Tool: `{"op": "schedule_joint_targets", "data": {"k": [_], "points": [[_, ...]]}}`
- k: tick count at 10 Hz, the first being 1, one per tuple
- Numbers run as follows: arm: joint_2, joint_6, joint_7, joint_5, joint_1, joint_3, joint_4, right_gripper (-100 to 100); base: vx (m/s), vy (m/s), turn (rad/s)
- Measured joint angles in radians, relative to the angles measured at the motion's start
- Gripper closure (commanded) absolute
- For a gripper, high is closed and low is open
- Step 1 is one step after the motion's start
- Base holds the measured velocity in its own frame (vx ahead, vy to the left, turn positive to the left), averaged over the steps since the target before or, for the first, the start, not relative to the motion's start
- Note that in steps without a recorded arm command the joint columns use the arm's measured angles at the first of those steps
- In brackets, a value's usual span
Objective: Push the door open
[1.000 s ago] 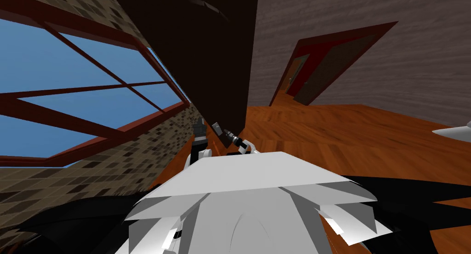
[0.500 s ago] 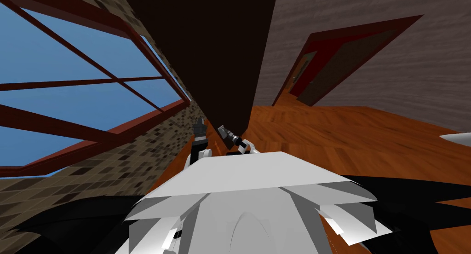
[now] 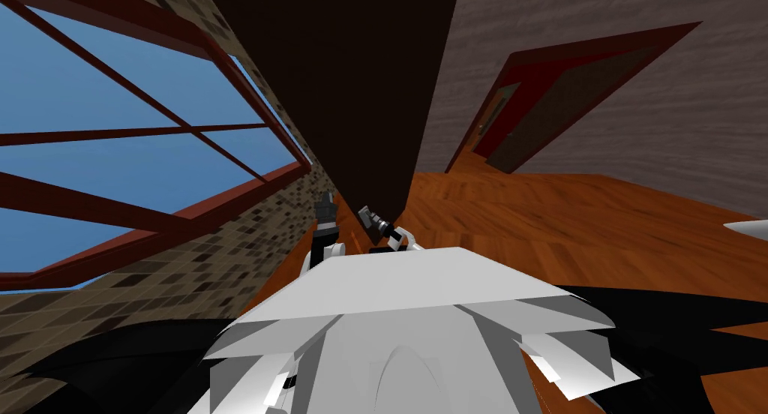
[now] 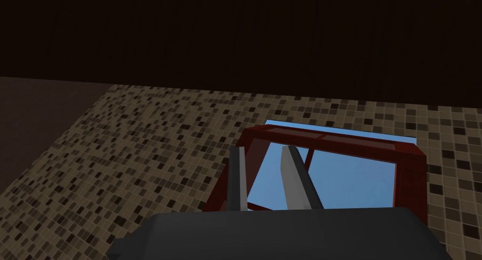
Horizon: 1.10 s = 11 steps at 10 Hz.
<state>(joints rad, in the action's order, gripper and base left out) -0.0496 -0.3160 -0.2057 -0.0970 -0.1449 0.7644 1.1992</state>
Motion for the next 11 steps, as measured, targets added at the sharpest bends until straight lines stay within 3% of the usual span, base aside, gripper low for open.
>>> {"op": "schedule_joint_targets", "data": {"k": [2,4,6,11], "points": [[-0.002,0.002,0.0,0.0,0.002,0.0,-0.002,100,-0.004,-0.004,-0.003],[-0.01,0.004,0.0,0.002,0.002,-0.006,-0.006,100,0.041,0.162,-0.055],[-0.013,0.005,0.01,0.004,0.002,-0.034,-0.019,100,0.065,0.188,-0.06],[0.014,-0.007,0.036,0.01,-0.009,-0.108,-0.053,100,0.052,0.188,-0.057]]}}
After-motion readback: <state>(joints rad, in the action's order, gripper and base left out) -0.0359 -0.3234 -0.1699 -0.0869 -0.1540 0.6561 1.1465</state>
